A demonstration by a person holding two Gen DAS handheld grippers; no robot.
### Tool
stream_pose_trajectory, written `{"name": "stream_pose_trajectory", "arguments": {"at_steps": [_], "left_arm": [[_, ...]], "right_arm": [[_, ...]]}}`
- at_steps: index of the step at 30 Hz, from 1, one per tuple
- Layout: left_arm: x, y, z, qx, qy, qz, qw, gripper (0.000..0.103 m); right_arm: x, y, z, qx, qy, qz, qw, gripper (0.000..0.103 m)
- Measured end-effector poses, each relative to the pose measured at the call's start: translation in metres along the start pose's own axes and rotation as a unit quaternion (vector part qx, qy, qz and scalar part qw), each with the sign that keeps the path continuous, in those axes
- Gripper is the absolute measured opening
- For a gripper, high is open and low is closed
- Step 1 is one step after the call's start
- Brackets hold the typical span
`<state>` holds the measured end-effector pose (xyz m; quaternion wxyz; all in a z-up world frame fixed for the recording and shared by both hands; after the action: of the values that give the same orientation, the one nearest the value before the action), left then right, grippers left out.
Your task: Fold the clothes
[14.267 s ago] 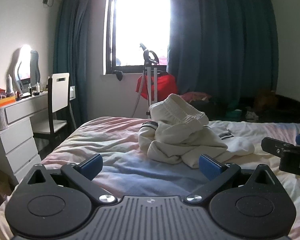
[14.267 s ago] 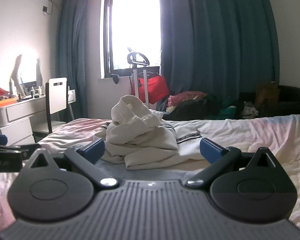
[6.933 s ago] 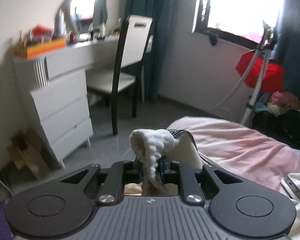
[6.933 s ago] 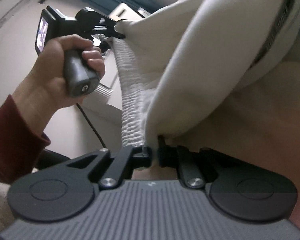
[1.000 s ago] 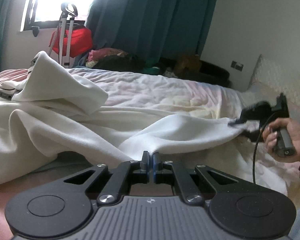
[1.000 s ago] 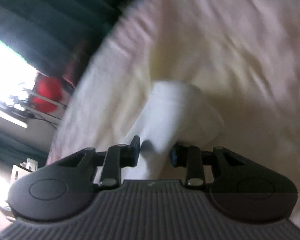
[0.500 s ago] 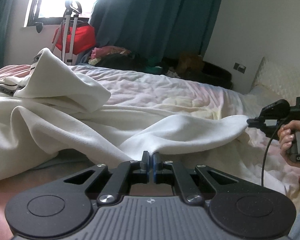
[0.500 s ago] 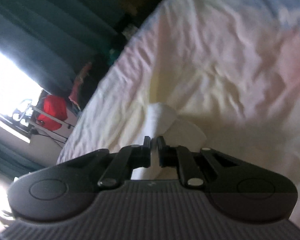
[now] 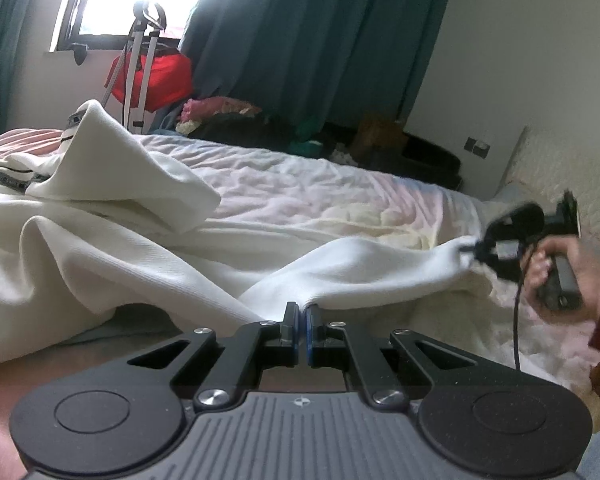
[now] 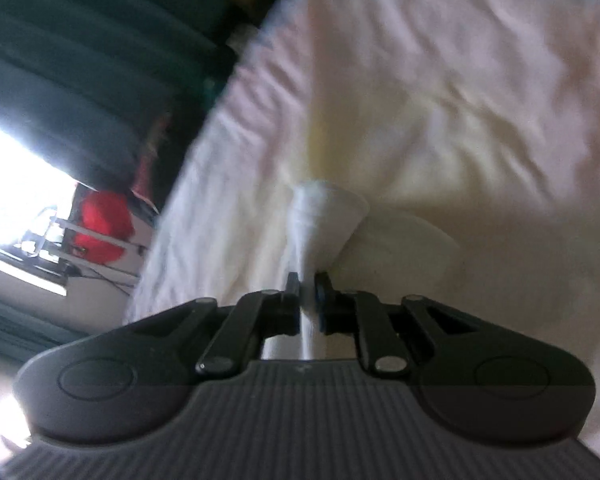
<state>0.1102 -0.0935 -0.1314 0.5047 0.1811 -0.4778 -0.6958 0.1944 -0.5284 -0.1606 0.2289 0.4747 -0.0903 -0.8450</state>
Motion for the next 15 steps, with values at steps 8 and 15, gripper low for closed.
{"name": "stream_pose_trajectory", "arguments": {"at_steps": [8, 15], "left_arm": [[-0.004, 0.009, 0.008, 0.031, -0.017, 0.025, 0.9991, 0.003], [0.002, 0.0, 0.002, 0.006, -0.016, 0.014, 0.9998, 0.004]], "right_arm": [[-0.152, 0.032, 0.053, 0.121, 0.143, 0.143, 0.972, 0.006], [-0.047, 0.031, 0.073, 0.155, 0.087, 0.073, 0.981, 0.006]]}}
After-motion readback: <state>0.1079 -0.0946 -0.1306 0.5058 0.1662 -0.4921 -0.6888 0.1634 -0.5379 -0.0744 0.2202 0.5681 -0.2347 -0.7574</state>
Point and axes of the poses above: each gripper's, at about its wrist camera, not at the fingertips, and z roughly against the way its jaws point, x to its right, y to its top, the point moved 9 cm from there along -z, roughly the way its jaws point, and after that the axes turned 2 degrees about y, right-handed, at the moved point
